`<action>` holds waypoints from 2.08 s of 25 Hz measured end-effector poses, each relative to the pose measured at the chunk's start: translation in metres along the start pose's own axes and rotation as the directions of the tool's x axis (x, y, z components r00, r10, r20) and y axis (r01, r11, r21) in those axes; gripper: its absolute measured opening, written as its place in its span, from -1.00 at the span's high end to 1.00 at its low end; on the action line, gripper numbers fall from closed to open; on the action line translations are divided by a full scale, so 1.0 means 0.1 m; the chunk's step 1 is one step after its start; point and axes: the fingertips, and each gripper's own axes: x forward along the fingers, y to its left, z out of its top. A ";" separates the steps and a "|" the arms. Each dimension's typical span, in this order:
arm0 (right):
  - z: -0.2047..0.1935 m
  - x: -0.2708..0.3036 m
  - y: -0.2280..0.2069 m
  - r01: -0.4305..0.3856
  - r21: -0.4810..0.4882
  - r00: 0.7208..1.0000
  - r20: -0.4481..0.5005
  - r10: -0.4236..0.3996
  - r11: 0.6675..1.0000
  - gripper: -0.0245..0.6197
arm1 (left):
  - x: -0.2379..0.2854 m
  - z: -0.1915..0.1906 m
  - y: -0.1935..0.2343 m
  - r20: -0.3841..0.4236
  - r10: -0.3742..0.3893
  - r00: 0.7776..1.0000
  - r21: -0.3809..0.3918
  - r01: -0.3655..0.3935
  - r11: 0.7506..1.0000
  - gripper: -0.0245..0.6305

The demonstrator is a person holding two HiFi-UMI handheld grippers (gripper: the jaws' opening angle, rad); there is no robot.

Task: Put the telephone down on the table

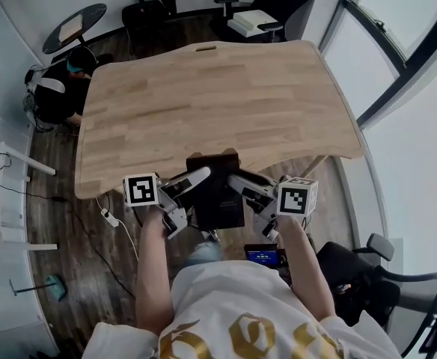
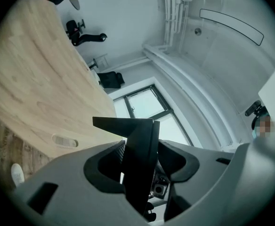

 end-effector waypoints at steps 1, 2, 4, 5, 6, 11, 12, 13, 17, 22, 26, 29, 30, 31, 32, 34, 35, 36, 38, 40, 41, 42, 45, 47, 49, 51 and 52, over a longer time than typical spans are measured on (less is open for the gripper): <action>0.13 0.11 -0.08 0.006 0.005 1.000 0.003 -0.006 1.000 0.42 | 0.04 0.17 0.07 -0.007 0.000 1.000 -0.003 0.000 1.000 0.31; 0.25 0.22 -0.16 0.013 0.009 1.000 0.006 -0.013 1.000 0.42 | 0.09 0.34 0.15 -0.013 0.000 1.000 -0.007 0.000 1.000 0.31; 0.46 0.41 -0.30 0.027 0.015 1.000 0.014 -0.027 1.000 0.42 | 0.16 0.63 0.28 -0.018 -0.003 1.000 -0.017 0.003 1.000 0.31; 0.53 0.48 -0.35 0.031 0.017 0.999 0.017 -0.031 0.999 0.42 | 0.18 0.73 0.33 -0.019 -0.006 1.000 -0.024 0.006 1.000 0.31; 0.60 0.57 -0.40 0.034 0.020 0.999 0.020 -0.034 0.999 0.42 | 0.19 0.84 0.38 -0.020 -0.008 1.000 -0.031 0.008 0.999 0.31; 0.97 1.08 -0.76 0.067 0.035 0.998 0.013 -0.067 0.997 0.43 | 0.25 1.49 0.73 -0.030 -0.020 0.999 -0.055 0.018 0.998 0.31; 1.03 1.18 -0.81 0.068 0.039 0.998 0.014 -0.068 0.997 0.43 | 0.26 1.60 0.80 -0.033 -0.020 0.999 -0.059 0.018 0.998 0.31; 1.09 1.27 -0.85 0.066 0.044 0.998 0.019 -0.067 0.997 0.43 | 0.26 1.69 0.87 -0.038 -0.017 0.999 -0.062 0.015 0.998 0.31; 1.24 1.53 -1.02 0.080 0.059 0.996 0.028 -0.081 0.995 0.43 | 0.28 1.98 1.08 -0.061 -0.014 0.998 -0.070 0.010 0.997 0.31; 1.33 1.65 -1.16 0.107 0.070 0.993 0.040 -0.110 0.992 0.43 | 0.34 2.14 1.23 -0.080 -0.037 0.996 -0.098 0.029 0.995 0.31; 1.41 1.68 -1.19 0.118 0.062 0.992 0.046 -0.121 0.991 0.43 | 0.38 2.21 1.23 -0.076 -0.050 0.996 -0.105 0.041 0.994 0.31; 1.46 1.67 -1.17 0.116 0.055 0.991 0.055 -0.119 0.992 0.43 | 0.41 2.25 1.20 -0.075 -0.056 0.996 -0.097 0.048 0.994 0.31; 1.48 1.68 -1.16 0.115 0.053 0.991 0.057 -0.117 0.992 0.43 | 0.41 2.27 1.19 -0.074 -0.056 0.996 -0.094 0.049 0.994 0.31; 1.50 1.70 -1.15 0.113 0.051 0.992 0.057 -0.116 0.992 0.43 | 0.41 2.29 1.18 -0.073 -0.057 0.996 -0.091 0.051 0.995 0.31; 1.52 1.71 -1.14 0.111 0.049 0.992 0.057 -0.113 0.993 0.43 | 0.40 2.31 1.17 -0.071 -0.058 0.996 -0.087 0.052 0.995 0.31; 1.55 1.75 -1.14 0.104 0.047 0.993 0.054 -0.106 0.994 0.43 | 0.39 2.36 1.16 -0.068 -0.057 0.996 -0.080 0.052 0.995 0.31; 1.56 1.77 -1.13 0.098 0.047 0.994 0.052 -0.100 0.994 0.43 | 0.39 2.38 1.16 -0.067 -0.056 0.996 -0.078 0.051 0.996 0.31; 1.57 1.79 -1.13 0.093 0.047 0.994 0.050 -0.095 0.995 0.43 | 0.38 2.40 1.17 -0.065 -0.055 0.996 -0.077 0.050 0.996 0.31; 1.58 1.82 -1.17 0.091 0.048 0.995 0.044 -0.094 0.995 0.43 | 0.39 2.43 1.20 -0.062 -0.051 0.997 -0.073 0.047 0.996 0.31; 1.60 1.83 -1.21 0.094 0.050 0.995 0.040 -0.096 0.994 0.43 | 0.40 2.45 1.23 -0.055 -0.047 0.997 -0.077 0.042 0.996 0.31; 1.61 1.84 -1.23 0.093 0.051 0.995 0.038 -0.095 0.994 0.43 | 0.40 2.46 1.25 -0.053 -0.043 0.998 -0.081 0.039 0.996 0.31; 1.62 1.86 -1.26 0.092 0.053 0.995 0.037 -0.094 0.994 0.43 | 0.41 2.48 1.28 -0.052 -0.039 0.998 -0.083 0.035 0.996 0.31; 1.66 1.90 -1.36 0.089 0.065 0.995 0.026 -0.091 0.994 0.43 | 0.47 2.54 1.37 -0.053 -0.036 0.998 -0.089 0.031 0.996 0.31; 1.69 1.92 -1.46 0.094 0.076 0.995 0.016 -0.096 0.993 0.43 | 0.52 2.57 1.44 -0.056 -0.032 0.998 -0.101 0.026 0.995 0.31; 1.72 1.95 -1.56 0.101 0.084 0.995 0.005 -0.101 0.991 0.43 | 0.56 2.61 1.54 -0.055 -0.023 0.998 -0.114 0.017 0.993 0.31; 1.74 2.00 -1.66 0.101 0.095 0.995 -0.006 -0.101 0.990 0.43 | 0.59 2.66 1.64 -0.052 -0.016 0.999 -0.127 0.010 0.992 0.31; 1.75 2.02 -1.72 0.102 0.101 0.995 -0.012 -0.101 0.990 0.43 | 0.61 2.68 1.70 -0.050 -0.014 0.999 -0.132 0.007 0.991 0.31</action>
